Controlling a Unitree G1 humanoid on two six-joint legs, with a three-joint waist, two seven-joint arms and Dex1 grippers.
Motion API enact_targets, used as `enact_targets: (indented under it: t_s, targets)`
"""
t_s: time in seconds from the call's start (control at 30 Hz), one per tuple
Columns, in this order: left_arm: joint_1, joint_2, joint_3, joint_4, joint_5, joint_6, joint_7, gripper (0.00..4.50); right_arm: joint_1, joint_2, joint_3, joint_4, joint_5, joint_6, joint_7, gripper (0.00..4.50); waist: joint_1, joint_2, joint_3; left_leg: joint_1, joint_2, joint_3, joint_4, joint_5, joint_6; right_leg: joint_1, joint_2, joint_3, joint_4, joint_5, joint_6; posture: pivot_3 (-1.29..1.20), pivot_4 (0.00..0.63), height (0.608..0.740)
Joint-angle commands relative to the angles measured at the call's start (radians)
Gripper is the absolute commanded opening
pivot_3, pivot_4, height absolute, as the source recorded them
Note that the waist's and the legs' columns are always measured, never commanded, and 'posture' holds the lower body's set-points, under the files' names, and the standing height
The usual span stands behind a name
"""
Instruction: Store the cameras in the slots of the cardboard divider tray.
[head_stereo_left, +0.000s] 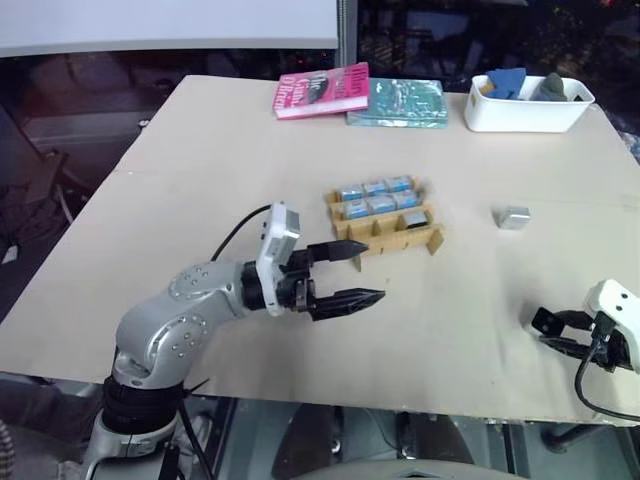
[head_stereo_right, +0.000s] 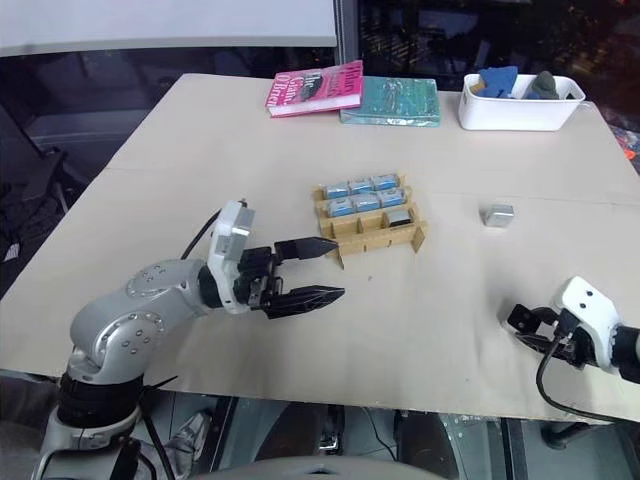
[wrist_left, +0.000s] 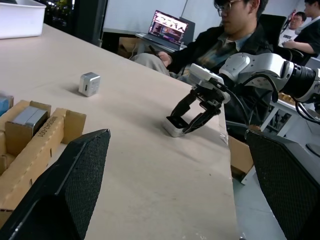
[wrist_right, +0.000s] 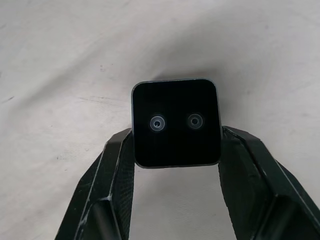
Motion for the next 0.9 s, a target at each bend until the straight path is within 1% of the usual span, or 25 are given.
enact_targets:
  t_s: [0.03,0.17,0.23,0.33,0.4,0.47,0.57,0.63,0.67,0.73,0.83,0.9]
  targets:
    - [-0.013,0.006,0.005,-0.021,-0.022,-0.02,-0.004,4.5,0.012,0.002,-0.015,-0.031,0.003,-0.008,0.002,1.84,0.0,0.0,0.0,0.0,0.0,0.0,0.0,0.0,0.0,0.0,0.0,0.0,0.0,0.0,0.0,0.0,0.15,0.74]
    - [-0.018,0.002,0.006,-0.017,-0.027,-0.016,0.004,4.5,0.01,0.012,-0.027,-0.036,-0.01,-0.032,-0.02,1.84,0.0,0.0,0.0,0.0,0.0,0.0,-0.001,0.0,0.0,0.0,0.0,0.0,0.0,0.0,0.0,0.0,0.15,0.74]
    - [-0.03,-0.015,0.014,-0.013,-0.05,0.014,0.049,4.5,-0.017,0.026,-0.04,-0.064,-0.001,-0.055,-0.037,1.84,-0.001,0.0,0.0,0.0,0.0,0.0,-0.001,0.0,0.0,0.0,0.0,0.0,0.0,0.0,0.0,0.0,0.15,0.74]
    - [-0.061,-0.051,0.05,0.007,-0.193,0.122,0.152,4.5,-0.097,0.065,-0.043,-0.146,0.005,-0.123,-0.09,1.84,-0.004,0.001,0.001,0.0,0.0,0.0,-0.001,0.0,0.0,-0.001,0.0,0.0,0.0,0.0,0.0,0.0,0.15,0.74]
    - [-0.104,-0.081,0.06,0.041,-0.293,0.19,0.221,4.5,-0.153,0.117,0.015,-0.223,-0.044,-0.182,-0.157,1.84,-0.003,0.001,0.001,-0.001,0.0,0.0,-0.001,0.0,0.0,-0.002,0.0,0.0,0.001,0.002,0.003,0.0,0.15,0.74]
    - [-0.161,-0.107,0.048,0.078,-0.358,0.263,0.314,4.5,-0.184,0.172,0.093,-0.305,-0.113,-0.228,-0.23,1.84,0.001,-0.001,0.001,0.0,0.0,0.0,-0.001,0.0,0.0,-0.002,0.0,0.0,0.001,0.002,0.004,0.0,0.15,0.74]
    - [-0.232,-0.141,0.032,0.141,-0.42,0.342,0.416,4.5,-0.243,0.239,0.166,-0.363,-0.2,-0.213,-0.342,1.84,0.004,0.0,0.001,-0.006,-0.001,-0.005,0.001,0.001,-0.001,-0.004,0.001,-0.005,0.001,0.002,0.004,0.0,0.15,0.74]
    - [-0.276,-0.193,0.038,0.203,-0.438,0.358,0.499,4.5,-0.27,0.279,0.206,-0.406,-0.21,-0.2,-0.378,1.84,0.004,0.0,0.001,-0.01,-0.004,-0.006,0.002,0.001,-0.001,-0.007,0.001,-0.005,0.001,0.002,0.005,0.0,0.15,0.74]
    - [-0.298,-0.223,0.042,0.234,-0.459,0.367,0.54,4.5,-0.275,0.295,0.227,-0.428,-0.223,-0.2,-0.394,1.84,0.004,0.0,0.001,-0.01,-0.005,-0.007,0.003,0.001,-0.001,-0.006,0.001,-0.006,0.0,0.002,0.005,0.0,0.15,0.74]
    - [-0.326,-0.263,0.035,0.26,-0.458,0.376,0.593,4.5,-0.278,0.312,0.255,-0.455,-0.256,-0.207,-0.418,1.84,0.004,-0.001,0.001,-0.011,-0.006,-0.008,0.003,0.001,-0.001,-0.006,0.001,-0.008,0.0,0.002,0.005,0.0,0.15,0.74]
    - [-0.335,-0.291,0.017,0.267,-0.428,0.384,0.635,4.5,-0.281,0.324,0.267,-0.484,-0.262,-0.19,-0.433,1.84,0.0,0.0,0.001,-0.011,-0.006,-0.01,0.002,0.001,-0.001,-0.005,0.002,-0.01,-0.001,0.002,0.006,0.0,0.15,0.74]
    - [-0.334,-0.301,0.005,0.266,-0.408,0.374,0.634,4.5,-0.291,0.333,0.271,-0.503,-0.25,-0.168,-0.441,1.84,0.0,0.0,0.001,-0.01,-0.006,-0.01,0.002,0.001,-0.002,-0.005,0.003,-0.01,-0.001,0.001,0.006,0.0,0.15,0.74]
